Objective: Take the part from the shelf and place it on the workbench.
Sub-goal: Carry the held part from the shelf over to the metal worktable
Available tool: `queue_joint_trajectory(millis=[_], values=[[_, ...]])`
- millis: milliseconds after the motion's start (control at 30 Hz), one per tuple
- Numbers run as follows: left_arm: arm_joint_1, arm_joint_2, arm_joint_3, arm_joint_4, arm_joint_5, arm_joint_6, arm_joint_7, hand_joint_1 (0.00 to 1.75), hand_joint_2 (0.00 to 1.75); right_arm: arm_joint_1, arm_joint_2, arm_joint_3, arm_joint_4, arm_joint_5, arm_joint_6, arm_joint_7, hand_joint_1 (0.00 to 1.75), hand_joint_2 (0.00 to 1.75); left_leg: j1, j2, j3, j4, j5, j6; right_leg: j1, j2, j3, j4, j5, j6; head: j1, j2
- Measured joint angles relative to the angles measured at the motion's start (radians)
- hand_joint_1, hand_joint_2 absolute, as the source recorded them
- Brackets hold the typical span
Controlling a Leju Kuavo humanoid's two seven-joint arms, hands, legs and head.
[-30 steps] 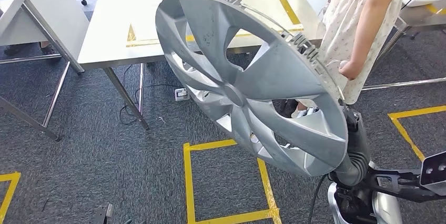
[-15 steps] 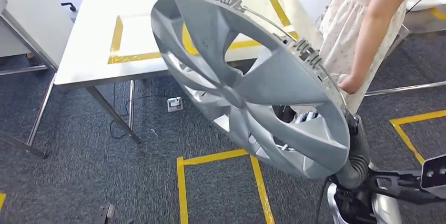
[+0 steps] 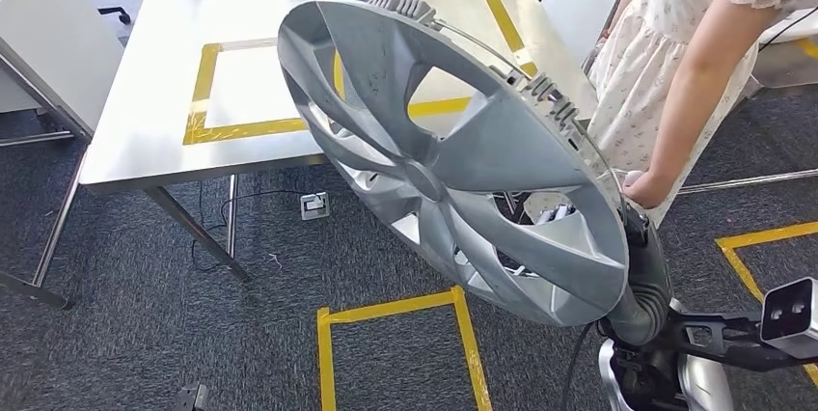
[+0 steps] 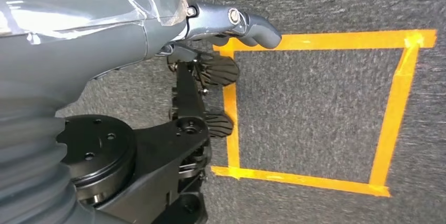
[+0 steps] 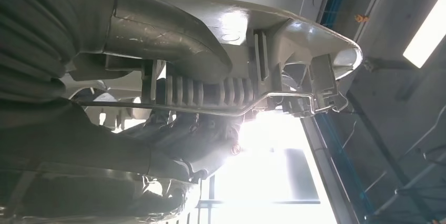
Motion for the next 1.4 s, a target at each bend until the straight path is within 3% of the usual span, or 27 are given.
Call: queue_joint_trajectory(millis=[133, 200, 267, 300, 333, 400, 467, 533, 633, 700, 800, 833, 867, 933, 967, 1033, 1100, 1133, 1200, 1233, 1300, 1333, 1367, 1400], values=[[-0.008, 0.0, 0.001, -0.001, 0.0, -0.003, -0.001, 0.0, 1.75, 0.0, 0.0, 0.0, -0.005, 0.001, 0.0, -0.001, 1.75, 1.75, 0.001, 0.009, -0.013, 0.033, -0.028, -0.018, -0.002, 0.004, 0.0, 0.017, -0.018, -0.049, -0.002, 0.0], [-0.013, 0.001, 0.003, -0.001, 0.0, -0.003, -0.001, 0.0, 1.75, 0.0, 0.001, 0.0, -0.006, 0.0, 0.0, -0.001, 1.75, 1.75, 0.002, 0.023, -0.059, 0.129, -0.078, -0.022, -0.004, 0.004, 0.009, 0.015, -0.025, -0.068, -0.003, 0.0], [-0.014, 0.002, 0.005, -0.001, 0.0, -0.003, -0.002, 0.0, 1.75, 0.0, 0.002, 0.0, -0.007, 0.0, 0.0, -0.002, 1.75, 1.75, 0.003, 0.027, -0.133, 0.277, -0.129, -0.024, 0.002, 0.005, 0.018, 0.016, -0.033, -0.08, -0.003, 0.0], [-0.013, 0.002, 0.006, -0.001, 0.0, -0.003, -0.002, 0.0, 1.75, 0.001, 0.002, 0.0, -0.007, 0.0, 0.0, -0.002, 1.75, 1.75, 0.003, 0.028, -0.162, 0.325, -0.132, -0.024, 0.004, 0.006, 0.024, 0.016, -0.038, -0.085, -0.003, 0.0], [-0.013, 0.002, 0.007, -0.001, 0.0, -0.003, -0.002, 0.0, 1.75, 0.001, 0.002, 0.0, -0.007, 0.0, 0.0, -0.002, 1.75, 1.75, 0.003, 0.028, -0.174, 0.334, -0.114, -0.022, 0.007, 0.007, 0.031, 0.016, -0.043, -0.089, -0.003, 0.0], [-0.013, 0.003, 0.008, -0.001, 0.0, -0.003, -0.002, 0.0, 1.75, 0.001, 0.002, 0.0, -0.008, 0.001, 0.0, -0.002, 1.75, 1.75, 0.003, 0.028, -0.141, 0.237, -0.031, -0.015, 0.01, 0.009, 0.051, 0.015, -0.055, -0.091, -0.003, 0.0], [-0.014, 0.005, 0.009, -0.001, 0.0, -0.003, -0.002, 0.0, 1.75, 0.0, 0.004, 0.0, -0.011, 0.001, 0.0, -0.002, 1.75, 1.75, -0.002, 0.03, -0.086, 0.116, 0.021, -0.003, 0.013, 0.011, 0.067, 0.012, -0.065, -0.086, -0.002, 0.0], [-0.018, 0.007, 0.009, -0.001, 0.0, -0.003, -0.002, 0.0, 1.75, -0.001, 0.005, 0.0, -0.016, 0.0, 0.001, -0.002, 1.75, 1.75, -0.011, 0.035, -0.057, 0.061, 0.007, 0.009, 0.017, 0.013, 0.068, 0.012, -0.069, -0.073, -0.003, 0.0], [-0.018, 0.007, 0.01, -0.002, -0.003, -0.002, -0.002, 0.0, 1.75, -0.002, 0.006, 0.001, -0.025, 0.002, 0.003, -0.002, 1.75, 1.75, -0.012, 0.035, -0.035, 0.035, -0.009, 0.025, 0.018, 0.008, 0.062, 0.033, -0.072, -0.058, -0.002, 0.0], [-0.017, 0.007, 0.01, -0.002, -0.005, -0.003, -0.003, 0.0, 1.75, -0.003, 0.005, 0.002, -0.03, 0.003, 0.003, -0.001, 1.75, 1.75, -0.011, 0.032, -0.016, 0.029, -0.013, 0.036, 0.017, 0.005, 0.01, 0.119, -0.1, -0.063, -0.001, 0.0], [-0.016, 0.005, 0.011, -0.002, -0.006, -0.003, -0.004, 0.0, 1.75, 0.0, 0.005, 0.002, -0.032, 0.004, 0.003, -0.001, 1.75, 1.75, -0.02, 0.03, 0.003, 0.03, -0.032, 0.046, 0.02, 0.005, -0.126, 0.311, -0.147, -0.069, 0.0, 0.0], [-0.016, 0.004, 0.011, -0.002, -0.007, -0.003, -0.003, 0.0, 1.75, 0.001, 0.005, 0.002, -0.032, 0.004, 0.003, -0.001, 1.75, 1.75, -0.022, 0.028, 0.013, 0.03, -0.04, 0.047, 0.021, 0.005, -0.151, 0.327, -0.145, -0.066, 0.0, 0.0], [-0.015, 0.003, 0.011, -0.002, -0.007, -0.003, -0.003, 0.0, 1.75, 0.002, 0.005, 0.002, -0.032, 0.005, 0.003, -0.001, 1.75, 1.75, -0.024, 0.026, 0.026, 0.03, -0.05, 0.047, 0.023, 0.005, -0.157, 0.303, -0.126, -0.061, 0.0, 0.0], [-0.014, 0.0, 0.011, -0.002, -0.008, -0.003, -0.003, 0.0, 1.75, 0.002, 0.005, 0.001, -0.033, 0.007, 0.003, 0.0, 1.75, 1.75, -0.026, 0.023, 0.053, 0.029, -0.073, 0.043, 0.029, 0.004, -0.128, 0.17, -0.044, -0.049, 0.0, 0.0], [-0.014, -0.002, 0.011, -0.002, -0.008, -0.003, -0.003, 0.0, 1.75, 0.003, 0.004, 0.001, -0.033, 0.007, 0.003, 0.0, 1.75, 1.75, -0.028, 0.021, 0.066, 0.031, -0.085, 0.04, 0.033, 0.002, -0.112, 0.104, -0.003, -0.053, 0.0, 0.0], [-0.013, -0.004, 0.011, -0.002, -0.008, -0.003, -0.003, 0.0, 1.75, 0.007, 0.003, 0.001, -0.037, 0.01, 0.002, 0.001, 1.75, 1.75, -0.032, 0.021, 0.078, 0.033, -0.106, 0.029, 0.041, 0.001, -0.092, 0.039, 0.042, -0.077, -0.001, 0.0], [-0.014, -0.004, 0.012, -0.003, -0.009, -0.003, -0.004, 0.0, 1.75, 0.01, 0.003, 0.002, -0.045, 0.012, 0.002, 0.001, 1.75, 1.75, -0.033, 0.021, 0.086, 0.038, -0.111, 0.02, 0.041, 0.003, -0.078, 0.034, 0.037, -0.103, -0.001, 0.0], [-0.015, -0.004, 0.012, -0.003, -0.009, -0.003, -0.004, 0.0, 1.75, 0.011, 0.003, 0.001, -0.05, 0.013, 0.002, 0.001, 1.75, 1.75, -0.032, 0.022, 0.082, 0.056, -0.108, 0.015, 0.037, 0.004, -0.068, 0.03, 0.033, -0.111, -0.002, 0.0], [-0.017, -0.005, 0.012, -0.003, -0.01, -0.003, -0.004, 0.0, 1.75, 0.013, 0.004, 0.001, -0.055, 0.015, 0.001, 0.001, 1.75, 1.75, -0.027, 0.024, 0.028, 0.148, -0.108, 0.006, 0.032, 0.006, -0.046, 0.023, 0.021, -0.122, -0.002, 0.0], [-0.017, -0.005, 0.012, -0.003, -0.01, -0.002, -0.004, 0.0, 1.75, 0.014, 0.004, 0.001, -0.055, 0.016, 0.0, 0.001, 1.75, 1.75, -0.025, 0.026, -0.016, 0.214, -0.124, 0.001, 0.032, 0.008, -0.037, 0.022, 0.012, -0.126, -0.002, 0.0], [-0.015, -0.004, 0.012, -0.003, -0.013, -0.001, -0.004, 0.0, 1.75, 0.019, 0.003, 0.0, -0.055, 0.017, 0.0, 0.0, 1.75, 1.75, -0.02, 0.026, -0.102, 0.317, -0.19, -0.008, 0.032, 0.012, -0.016, 0.021, -0.008, -0.128, -0.003, 0.0], [-0.014, -0.005, 0.012, -0.003, -0.014, -0.001, -0.004, 0.0, 1.75, 0.022, 0.003, 0.0, -0.055, 0.018, 0.0, 0.0, 1.75, 1.75, -0.019, 0.027, -0.129, 0.331, -0.216, -0.01, 0.032, 0.015, -0.002, 0.021, -0.02, -0.127, -0.003, 0.0], [-0.014, -0.004, 0.012, -0.003, -0.016, -0.001, -0.004, 0.0, 1.75, 0.025, 0.003, 0.0, -0.056, 0.019, 0.0, -0.001, 1.75, 1.75, -0.017, 0.027, -0.143, 0.316, -0.219, -0.011, 0.032, 0.017, 0.014, 0.021, -0.032, -0.126, -0.003, 0.0], [-0.014, -0.004, 0.012, -0.003, -0.017, -0.001, -0.004, 0.0, 1.75, 0.027, 0.003, 0.0, -0.056, 0.02, 0.0, -0.001, 1.75, 1.75, -0.017, 0.027, -0.144, 0.274, -0.191, -0.009, 0.033, 0.018, 0.032, 0.021, -0.044, -0.124, -0.003, 0.0]])
